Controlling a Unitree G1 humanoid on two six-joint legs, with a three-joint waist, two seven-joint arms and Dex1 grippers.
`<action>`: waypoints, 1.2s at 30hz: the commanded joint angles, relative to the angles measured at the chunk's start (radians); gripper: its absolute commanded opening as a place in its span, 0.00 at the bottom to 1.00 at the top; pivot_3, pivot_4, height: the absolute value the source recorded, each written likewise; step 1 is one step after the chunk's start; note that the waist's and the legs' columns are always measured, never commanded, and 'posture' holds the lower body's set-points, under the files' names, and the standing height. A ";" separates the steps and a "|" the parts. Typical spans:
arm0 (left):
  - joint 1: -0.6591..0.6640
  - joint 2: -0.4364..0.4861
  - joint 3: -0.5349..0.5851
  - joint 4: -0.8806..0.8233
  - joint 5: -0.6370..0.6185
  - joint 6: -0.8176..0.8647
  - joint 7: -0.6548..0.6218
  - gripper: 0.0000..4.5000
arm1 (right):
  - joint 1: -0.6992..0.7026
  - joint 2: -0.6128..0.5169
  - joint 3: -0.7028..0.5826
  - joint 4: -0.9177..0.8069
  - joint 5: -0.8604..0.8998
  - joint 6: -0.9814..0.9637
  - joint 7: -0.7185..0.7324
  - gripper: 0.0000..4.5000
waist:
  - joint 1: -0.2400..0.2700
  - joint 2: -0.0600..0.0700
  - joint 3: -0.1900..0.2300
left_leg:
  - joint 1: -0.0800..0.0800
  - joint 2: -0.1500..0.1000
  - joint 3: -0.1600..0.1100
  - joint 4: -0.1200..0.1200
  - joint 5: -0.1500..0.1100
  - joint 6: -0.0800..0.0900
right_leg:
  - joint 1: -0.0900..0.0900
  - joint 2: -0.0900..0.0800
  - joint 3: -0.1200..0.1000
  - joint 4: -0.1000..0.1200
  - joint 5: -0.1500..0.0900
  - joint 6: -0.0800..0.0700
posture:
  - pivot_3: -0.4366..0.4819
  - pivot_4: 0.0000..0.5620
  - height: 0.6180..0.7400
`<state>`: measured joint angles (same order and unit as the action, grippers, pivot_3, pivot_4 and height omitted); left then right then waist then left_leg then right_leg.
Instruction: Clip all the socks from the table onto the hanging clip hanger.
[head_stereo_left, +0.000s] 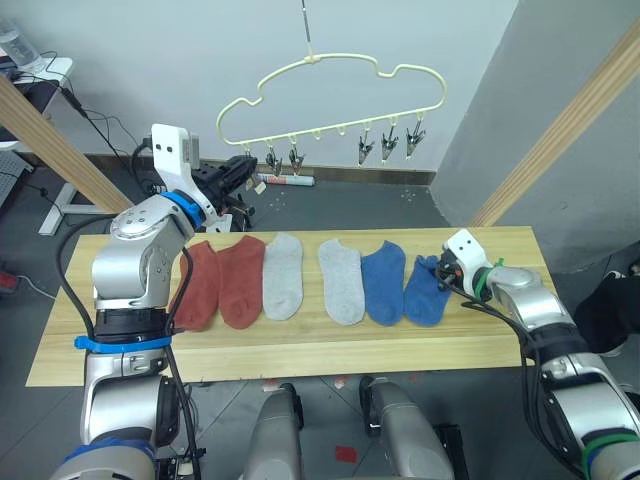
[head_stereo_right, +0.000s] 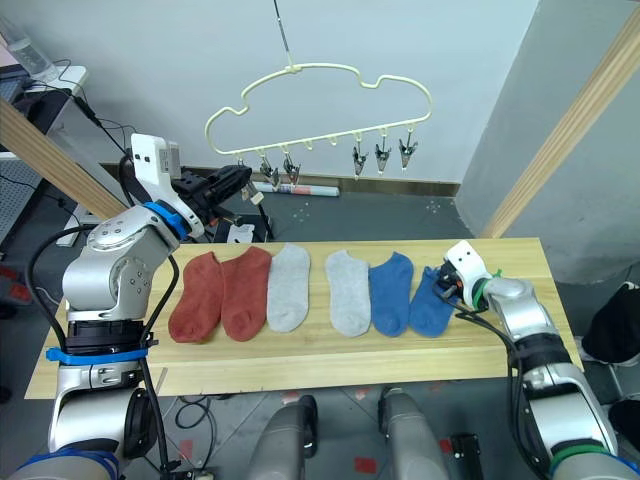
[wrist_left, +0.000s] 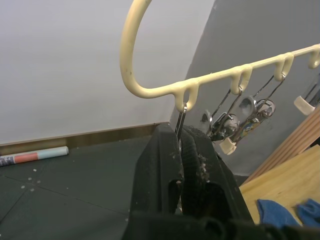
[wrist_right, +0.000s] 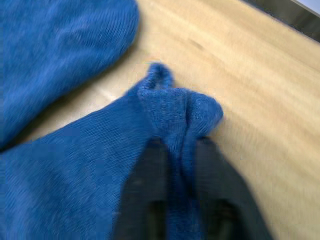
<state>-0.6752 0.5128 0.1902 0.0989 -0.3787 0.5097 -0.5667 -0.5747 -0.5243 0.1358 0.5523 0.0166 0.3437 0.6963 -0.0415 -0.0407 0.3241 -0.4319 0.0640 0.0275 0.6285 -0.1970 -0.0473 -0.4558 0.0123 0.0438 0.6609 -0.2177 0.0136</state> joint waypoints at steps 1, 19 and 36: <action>0.005 -0.005 0.010 -0.025 -0.025 0.062 0.019 0.00 | 0.055 -0.055 -0.038 -0.196 0.025 0.060 0.037 0.01 | 0.001 0.001 0.000 | 0.000 0.000 0.000 0.000 0.000 0.000 | 0.000 0.000 0.000 0.000 0.000 0.000 | 0.46 0.62 1.00; -0.163 -0.090 0.340 0.073 -0.560 0.815 0.182 0.00 | -0.081 0.204 0.021 -0.810 0.477 0.729 0.027 0.01 | -0.011 0.002 0.002 | -0.001 0.000 -0.003 0.001 0.000 0.000 | -0.001 0.000 -0.002 0.001 0.000 0.000 | 0.45 0.60 1.00; -0.139 -0.092 0.322 -0.019 -0.635 0.879 0.222 0.00 | -0.247 0.328 0.083 -0.594 0.404 0.589 -0.031 0.01 | -0.005 0.002 0.002 | -0.002 0.000 -0.004 0.001 0.000 0.000 | -0.001 -0.001 -0.003 0.001 0.000 0.000 | 0.46 0.59 1.00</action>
<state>-0.8237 0.4062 0.5234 0.1230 -0.9852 1.3744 -0.3363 -0.8020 -0.2058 0.2191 -0.0296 0.4150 0.9620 0.6533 -0.0467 -0.0385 0.3260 -0.4337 0.0636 0.0239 0.6291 -0.1968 -0.0476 -0.4571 0.0118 0.0407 0.6619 -0.2176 0.0137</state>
